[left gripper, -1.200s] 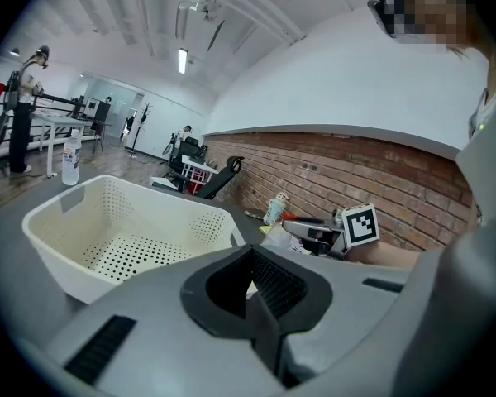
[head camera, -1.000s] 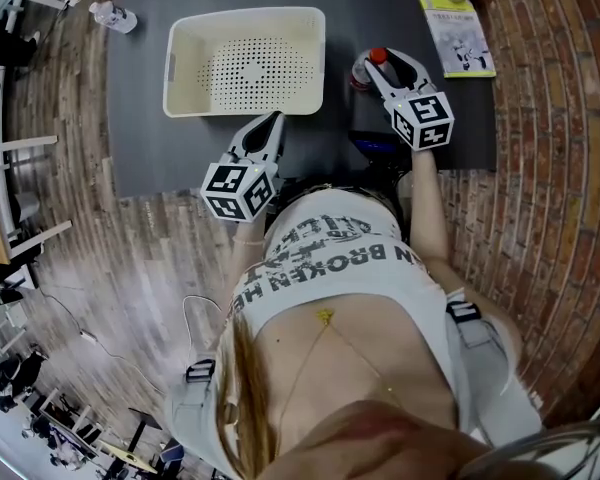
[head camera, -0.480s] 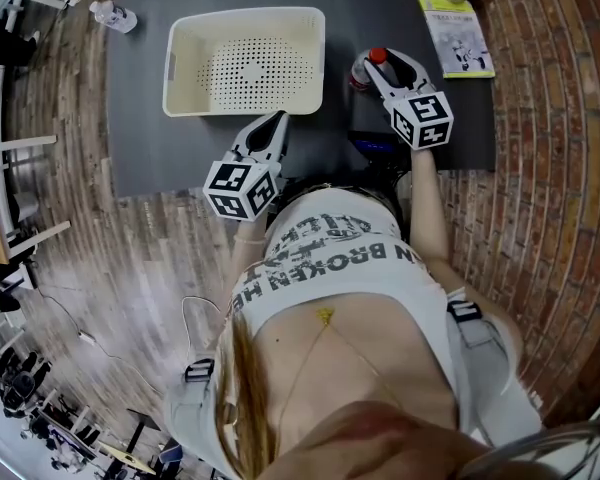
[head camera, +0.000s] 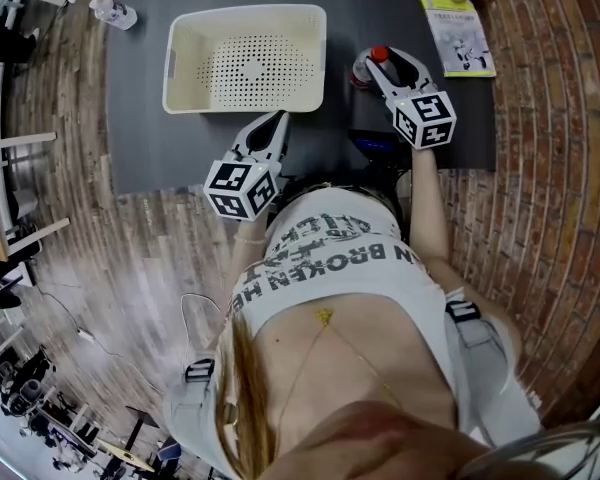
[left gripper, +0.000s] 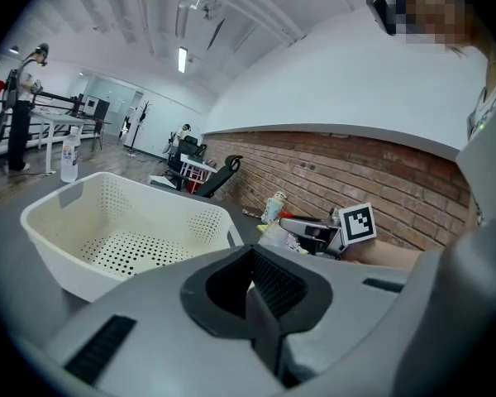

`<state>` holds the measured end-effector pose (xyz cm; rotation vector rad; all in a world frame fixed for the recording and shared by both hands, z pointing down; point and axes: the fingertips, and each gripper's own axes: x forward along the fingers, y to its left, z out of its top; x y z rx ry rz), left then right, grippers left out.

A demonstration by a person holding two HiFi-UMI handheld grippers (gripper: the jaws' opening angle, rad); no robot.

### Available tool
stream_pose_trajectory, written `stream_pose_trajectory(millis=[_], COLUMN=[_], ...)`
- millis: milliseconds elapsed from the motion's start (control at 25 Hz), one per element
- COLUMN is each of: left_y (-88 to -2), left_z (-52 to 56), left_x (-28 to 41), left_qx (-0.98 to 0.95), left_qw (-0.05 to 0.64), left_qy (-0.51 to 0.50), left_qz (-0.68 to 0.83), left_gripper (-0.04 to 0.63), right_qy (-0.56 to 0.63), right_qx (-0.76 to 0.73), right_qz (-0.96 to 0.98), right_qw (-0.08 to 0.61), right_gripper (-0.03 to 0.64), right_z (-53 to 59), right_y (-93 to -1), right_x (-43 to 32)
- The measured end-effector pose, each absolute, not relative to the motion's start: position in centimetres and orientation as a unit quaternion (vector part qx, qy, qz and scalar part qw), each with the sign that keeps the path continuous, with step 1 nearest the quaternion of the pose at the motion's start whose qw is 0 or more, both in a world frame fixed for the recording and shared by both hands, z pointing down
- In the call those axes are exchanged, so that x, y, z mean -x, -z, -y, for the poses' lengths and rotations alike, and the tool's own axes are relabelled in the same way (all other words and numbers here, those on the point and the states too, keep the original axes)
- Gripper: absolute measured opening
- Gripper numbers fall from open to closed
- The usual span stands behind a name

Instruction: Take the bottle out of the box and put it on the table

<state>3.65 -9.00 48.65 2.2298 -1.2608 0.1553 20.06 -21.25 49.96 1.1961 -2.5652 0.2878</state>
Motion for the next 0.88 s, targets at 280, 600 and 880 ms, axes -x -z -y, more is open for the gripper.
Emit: stream_pose_trajectory(millis=[280, 600, 880], left_y=[-48.4, -48.4, -47.8], left_z=[9.4, 10.3, 10.7], left_x=[-2.6, -1.0, 0.4], left_qx=[-0.831, -0.834, -0.845], left_qw=[0.281, 0.279, 0.266], left_qy=[-0.053, -0.058, -0.057], left_qz=[0.477, 0.472, 0.46], left_gripper=[0.005, 0.005, 0.005], right_qy=[-0.101, -0.101, -0.103], right_qx=[-0.423, -0.473, -0.407], right_qz=[0.885, 0.862, 0.894], right_qw=[0.165, 0.15, 0.155], right_gripper=[0.163, 0.104, 0.009], right_z=[20.1, 17.0, 15.4], right_y=[-48.6, -46.6, -46.7], right_x=[-21.1, -22.6, -17.2])
